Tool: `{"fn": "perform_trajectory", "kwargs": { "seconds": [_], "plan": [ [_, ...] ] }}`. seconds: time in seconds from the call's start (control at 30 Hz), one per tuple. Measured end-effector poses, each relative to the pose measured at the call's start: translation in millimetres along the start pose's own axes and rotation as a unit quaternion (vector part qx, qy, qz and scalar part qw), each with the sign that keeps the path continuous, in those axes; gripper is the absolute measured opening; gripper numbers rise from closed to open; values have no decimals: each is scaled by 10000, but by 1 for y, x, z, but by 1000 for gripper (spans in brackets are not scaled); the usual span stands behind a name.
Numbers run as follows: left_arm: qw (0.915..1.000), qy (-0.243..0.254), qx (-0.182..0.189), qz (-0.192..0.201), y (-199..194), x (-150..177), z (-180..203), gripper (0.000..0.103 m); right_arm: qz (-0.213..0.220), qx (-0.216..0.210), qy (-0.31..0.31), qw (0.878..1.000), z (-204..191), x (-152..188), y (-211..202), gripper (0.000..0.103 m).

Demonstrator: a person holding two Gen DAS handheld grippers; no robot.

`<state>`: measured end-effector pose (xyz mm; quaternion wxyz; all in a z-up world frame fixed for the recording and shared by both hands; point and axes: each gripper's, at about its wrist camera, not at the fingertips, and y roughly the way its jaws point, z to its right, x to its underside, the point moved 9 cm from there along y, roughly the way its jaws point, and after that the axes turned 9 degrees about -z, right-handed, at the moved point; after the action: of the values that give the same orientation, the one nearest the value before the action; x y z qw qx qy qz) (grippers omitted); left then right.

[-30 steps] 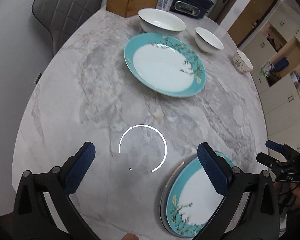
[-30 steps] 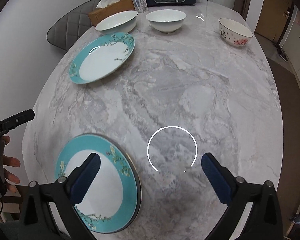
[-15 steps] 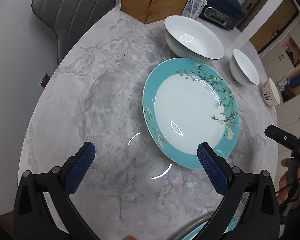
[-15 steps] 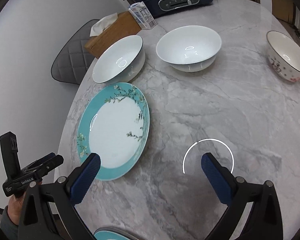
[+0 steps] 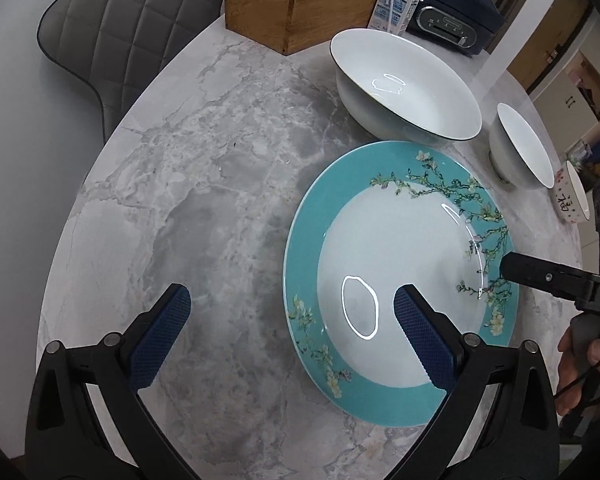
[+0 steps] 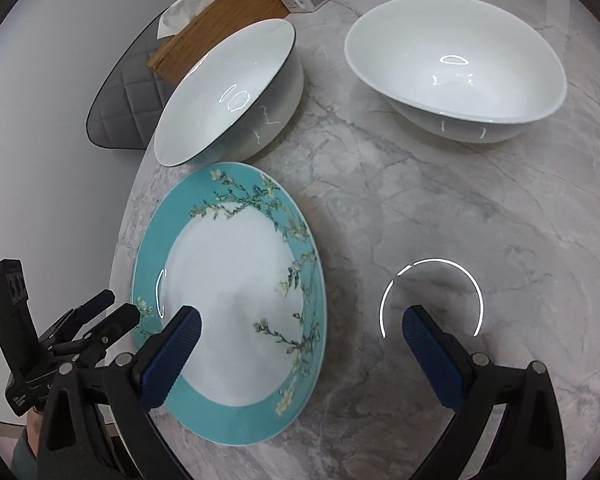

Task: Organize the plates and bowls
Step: 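Move the left tool to the larger teal floral plate, then close the left tool on the larger teal plate rim and lift it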

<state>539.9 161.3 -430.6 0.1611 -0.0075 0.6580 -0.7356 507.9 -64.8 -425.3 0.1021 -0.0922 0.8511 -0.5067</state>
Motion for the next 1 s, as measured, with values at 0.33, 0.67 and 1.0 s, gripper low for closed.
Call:
{"fn": "perform_trajectory", "kwargs": {
  "seconds": [0.33,0.67,1.0],
  "plan": [
    [9987,2,391,-325,24,-4,12,29,-77,-244,-189,9995,-17,-3,10,70],
    [9976,-178,465,-491,30,4,3,16,-216,-19,-330,9992,-21,7,14,47],
    [9934,-302,838,-717,30,2,-5,12,-340,-14,-34,9994,1,10,10,12]
  ]
}}
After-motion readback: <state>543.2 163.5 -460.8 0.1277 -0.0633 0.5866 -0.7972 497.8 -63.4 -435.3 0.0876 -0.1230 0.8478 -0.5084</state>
